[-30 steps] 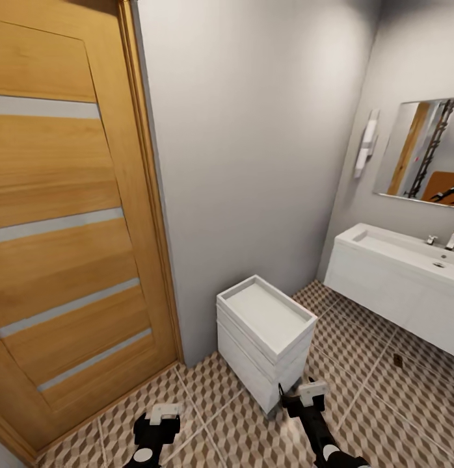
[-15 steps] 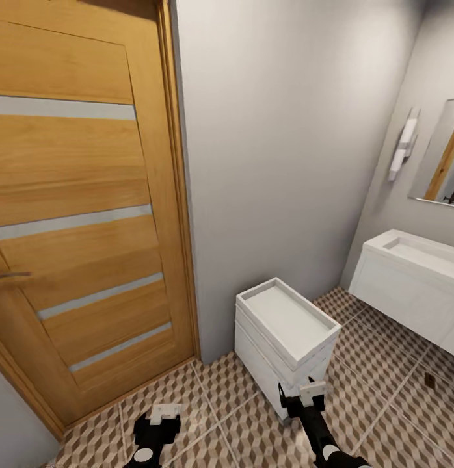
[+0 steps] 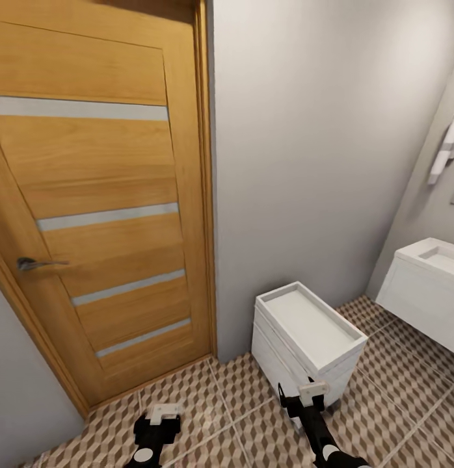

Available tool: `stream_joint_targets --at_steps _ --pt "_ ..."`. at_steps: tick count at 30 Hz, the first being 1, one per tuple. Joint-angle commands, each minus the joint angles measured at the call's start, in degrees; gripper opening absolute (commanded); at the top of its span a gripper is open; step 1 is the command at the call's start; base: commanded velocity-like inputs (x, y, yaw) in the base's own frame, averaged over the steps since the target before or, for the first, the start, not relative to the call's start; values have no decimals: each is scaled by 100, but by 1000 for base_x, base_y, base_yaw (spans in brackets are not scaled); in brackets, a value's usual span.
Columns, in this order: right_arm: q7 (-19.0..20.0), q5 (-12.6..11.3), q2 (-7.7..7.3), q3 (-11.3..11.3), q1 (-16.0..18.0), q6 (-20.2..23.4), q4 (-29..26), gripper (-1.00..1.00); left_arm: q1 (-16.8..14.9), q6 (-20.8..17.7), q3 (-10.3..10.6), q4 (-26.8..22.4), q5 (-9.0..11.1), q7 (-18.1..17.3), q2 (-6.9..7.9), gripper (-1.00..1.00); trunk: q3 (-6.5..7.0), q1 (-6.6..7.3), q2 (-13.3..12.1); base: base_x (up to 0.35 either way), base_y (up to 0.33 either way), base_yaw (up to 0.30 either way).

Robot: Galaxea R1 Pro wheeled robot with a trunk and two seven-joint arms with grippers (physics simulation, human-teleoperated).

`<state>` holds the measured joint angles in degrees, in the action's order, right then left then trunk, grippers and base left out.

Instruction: Take the four mousetraps from the cabinet in the bathroom and place them on the bathroom floor. Make sure all four end up on the same floor surface, and ensure that at least two of them are either under or directly next to the same bathroom sink.

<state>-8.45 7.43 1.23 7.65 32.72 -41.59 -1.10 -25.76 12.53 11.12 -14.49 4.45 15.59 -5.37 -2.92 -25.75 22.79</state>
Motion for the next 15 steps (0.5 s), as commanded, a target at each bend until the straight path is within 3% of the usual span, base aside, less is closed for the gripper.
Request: stream_joint_targets --at_steps 1,15 --pt "-60 57 0 18 4 -7 5 100 -8 22 48 8 47 32 1 100 -13 -4 13 0 0 236" --pt "-60 57 0 18 0 -7 5 100 -8 22 48 8 47 32 1 100 -13 -4 13 0 0 236"
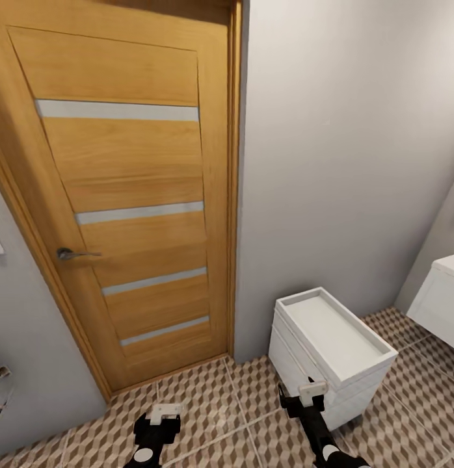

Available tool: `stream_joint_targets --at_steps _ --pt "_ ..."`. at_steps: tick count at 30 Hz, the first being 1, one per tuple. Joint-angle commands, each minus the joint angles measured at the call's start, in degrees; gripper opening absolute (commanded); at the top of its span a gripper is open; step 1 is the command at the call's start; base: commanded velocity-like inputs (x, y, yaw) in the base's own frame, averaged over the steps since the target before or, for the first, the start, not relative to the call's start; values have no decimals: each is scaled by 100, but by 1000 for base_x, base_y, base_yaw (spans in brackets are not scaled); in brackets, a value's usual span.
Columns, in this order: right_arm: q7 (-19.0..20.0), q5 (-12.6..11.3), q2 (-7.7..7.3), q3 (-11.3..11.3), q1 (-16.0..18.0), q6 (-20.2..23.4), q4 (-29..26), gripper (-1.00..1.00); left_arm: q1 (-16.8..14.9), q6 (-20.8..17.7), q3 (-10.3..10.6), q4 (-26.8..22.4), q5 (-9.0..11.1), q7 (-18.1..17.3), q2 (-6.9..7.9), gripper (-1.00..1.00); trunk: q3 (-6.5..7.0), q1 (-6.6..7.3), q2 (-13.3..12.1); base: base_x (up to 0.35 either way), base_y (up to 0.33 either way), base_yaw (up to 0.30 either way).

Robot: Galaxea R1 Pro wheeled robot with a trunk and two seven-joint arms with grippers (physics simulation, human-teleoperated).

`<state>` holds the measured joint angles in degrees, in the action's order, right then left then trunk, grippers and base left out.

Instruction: Take the four mousetraps from the cabinet in the bathroom and place them on the bathroom floor. Make sure all four end up on the same floor surface, and ensure that at least two of them are either under or directly next to the same bathroom sink.

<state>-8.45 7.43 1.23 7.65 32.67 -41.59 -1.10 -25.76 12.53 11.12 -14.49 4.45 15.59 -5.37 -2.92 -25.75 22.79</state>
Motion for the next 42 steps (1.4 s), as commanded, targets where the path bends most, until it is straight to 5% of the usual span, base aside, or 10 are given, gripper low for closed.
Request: stream_joint_targets --at_steps 1,42 --pt "-60 57 0 18 5 -7 5 100 -8 22 48 8 47 32 1 100 -13 -4 13 0 0 236" --pt "-60 57 2 18 5 -7 5 100 -8 22 50 8 47 32 1 100 -13 -4 13 0 0 236"
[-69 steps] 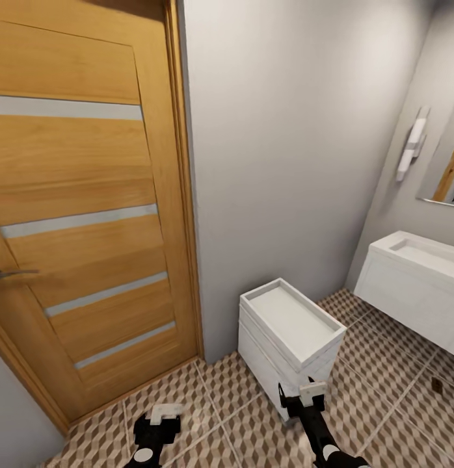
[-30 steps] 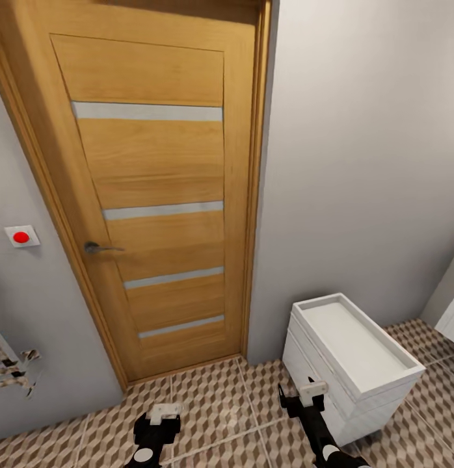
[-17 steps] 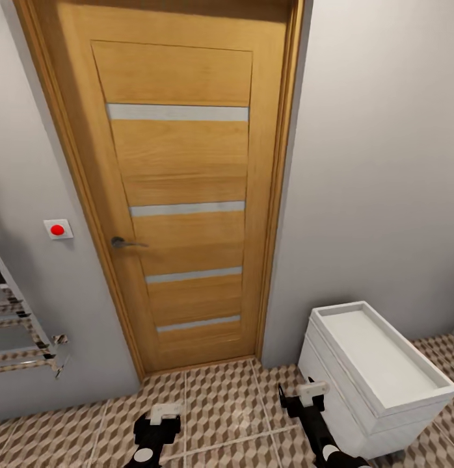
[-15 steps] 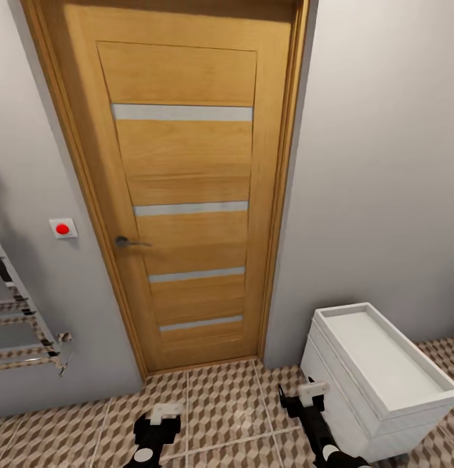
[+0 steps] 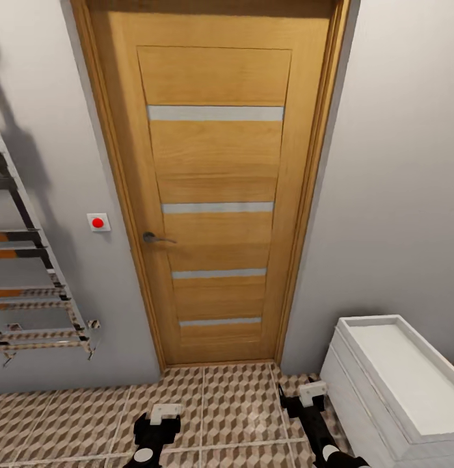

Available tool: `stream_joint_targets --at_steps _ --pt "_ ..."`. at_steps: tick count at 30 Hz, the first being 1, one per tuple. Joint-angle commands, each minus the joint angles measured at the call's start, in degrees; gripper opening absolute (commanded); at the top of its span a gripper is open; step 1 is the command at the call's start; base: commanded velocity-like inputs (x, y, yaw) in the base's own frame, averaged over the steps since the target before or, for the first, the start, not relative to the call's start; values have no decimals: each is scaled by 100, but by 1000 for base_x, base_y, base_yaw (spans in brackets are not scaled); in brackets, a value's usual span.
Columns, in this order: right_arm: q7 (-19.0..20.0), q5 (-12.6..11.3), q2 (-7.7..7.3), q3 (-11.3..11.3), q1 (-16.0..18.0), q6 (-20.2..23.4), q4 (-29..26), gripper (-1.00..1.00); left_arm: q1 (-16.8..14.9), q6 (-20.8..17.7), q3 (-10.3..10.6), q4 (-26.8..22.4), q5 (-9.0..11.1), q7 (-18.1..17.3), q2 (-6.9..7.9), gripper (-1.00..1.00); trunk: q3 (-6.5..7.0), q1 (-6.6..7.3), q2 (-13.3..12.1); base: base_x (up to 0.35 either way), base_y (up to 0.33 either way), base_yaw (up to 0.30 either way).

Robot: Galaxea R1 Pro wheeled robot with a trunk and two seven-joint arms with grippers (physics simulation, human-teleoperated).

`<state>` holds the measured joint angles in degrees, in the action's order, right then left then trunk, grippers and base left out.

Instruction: Take the four mousetraps from the cabinet in the bathroom and place them on the bathroom floor. Make sure all four end up on the same floor surface, and ensure that at least two of them are either under or directly next to the same bathroom sink.

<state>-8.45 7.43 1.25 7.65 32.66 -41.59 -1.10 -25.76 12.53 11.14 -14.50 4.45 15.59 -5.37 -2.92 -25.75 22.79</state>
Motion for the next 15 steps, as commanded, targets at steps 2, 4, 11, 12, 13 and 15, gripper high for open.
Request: stream_joint_targets --at_steps 2,4,11,12,13,15 --pt "-60 57 3 18 4 -7 5 100 -8 22 47 8 47 32 1 100 -13 -4 13 0 0 236" --pt "-60 57 5 18 5 -7 5 100 -8 22 47 8 47 32 1 100 -13 -4 13 0 0 236" --pt "-60 57 7 18 4 -7 5 100 -8 22 46 8 47 32 1 100 -13 -4 13 0 0 236" --pt "-60 57 7 18 4 -7 5 100 -8 22 46 8 47 32 1 100 -13 -4 13 0 0 236" --pt "-60 57 7 18 4 -7 5 100 -8 22 46 8 47 32 1 100 -13 -4 13 0 0 236" --pt "-60 57 7 18 5 -7 5 100 -8 22 46 8 47 32 1 100 -13 -4 13 0 0 236"
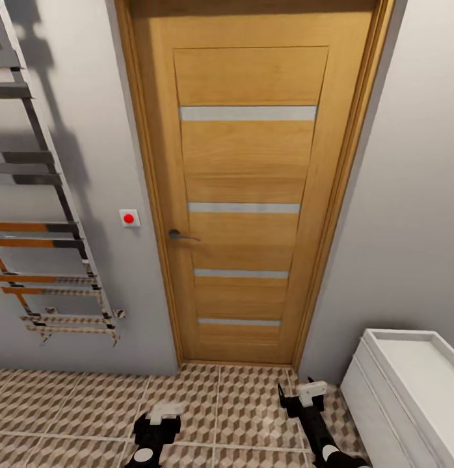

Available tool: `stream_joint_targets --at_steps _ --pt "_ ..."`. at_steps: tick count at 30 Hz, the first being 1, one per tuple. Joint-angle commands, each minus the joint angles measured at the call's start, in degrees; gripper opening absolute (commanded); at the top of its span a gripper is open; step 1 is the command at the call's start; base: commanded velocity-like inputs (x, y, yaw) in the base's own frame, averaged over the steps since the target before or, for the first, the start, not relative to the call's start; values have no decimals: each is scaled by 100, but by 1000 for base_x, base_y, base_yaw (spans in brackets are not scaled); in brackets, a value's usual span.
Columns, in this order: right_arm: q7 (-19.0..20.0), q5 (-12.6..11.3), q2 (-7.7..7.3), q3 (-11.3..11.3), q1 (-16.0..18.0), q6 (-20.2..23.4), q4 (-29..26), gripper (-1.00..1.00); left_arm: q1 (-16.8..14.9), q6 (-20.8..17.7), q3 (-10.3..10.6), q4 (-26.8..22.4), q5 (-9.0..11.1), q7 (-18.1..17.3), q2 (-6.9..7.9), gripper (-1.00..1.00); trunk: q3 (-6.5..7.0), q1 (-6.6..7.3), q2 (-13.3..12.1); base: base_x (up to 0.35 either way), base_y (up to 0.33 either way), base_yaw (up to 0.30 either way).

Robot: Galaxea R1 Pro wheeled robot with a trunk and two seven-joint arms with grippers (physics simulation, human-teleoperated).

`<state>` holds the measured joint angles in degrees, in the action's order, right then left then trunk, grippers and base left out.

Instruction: Take the four mousetraps from the cabinet in the bathroom and place them on the bathroom floor. Make sure all four end up on the same floor surface, and ensure that at least two of them are either under or directly next to the same bathroom sink.

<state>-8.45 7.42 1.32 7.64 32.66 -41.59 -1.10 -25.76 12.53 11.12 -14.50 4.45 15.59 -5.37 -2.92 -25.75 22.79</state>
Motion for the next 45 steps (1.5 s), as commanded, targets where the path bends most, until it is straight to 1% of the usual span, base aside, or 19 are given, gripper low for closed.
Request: stream_joint_targets --at_steps 1,45 --pt "-60 57 0 18 5 -7 5 100 -8 22 48 8 47 32 1 100 -13 -4 13 0 0 236" --pt "-60 57 -4 18 5 -7 5 100 -8 22 49 46 47 32 -8 100 -13 -4 13 0 0 236"
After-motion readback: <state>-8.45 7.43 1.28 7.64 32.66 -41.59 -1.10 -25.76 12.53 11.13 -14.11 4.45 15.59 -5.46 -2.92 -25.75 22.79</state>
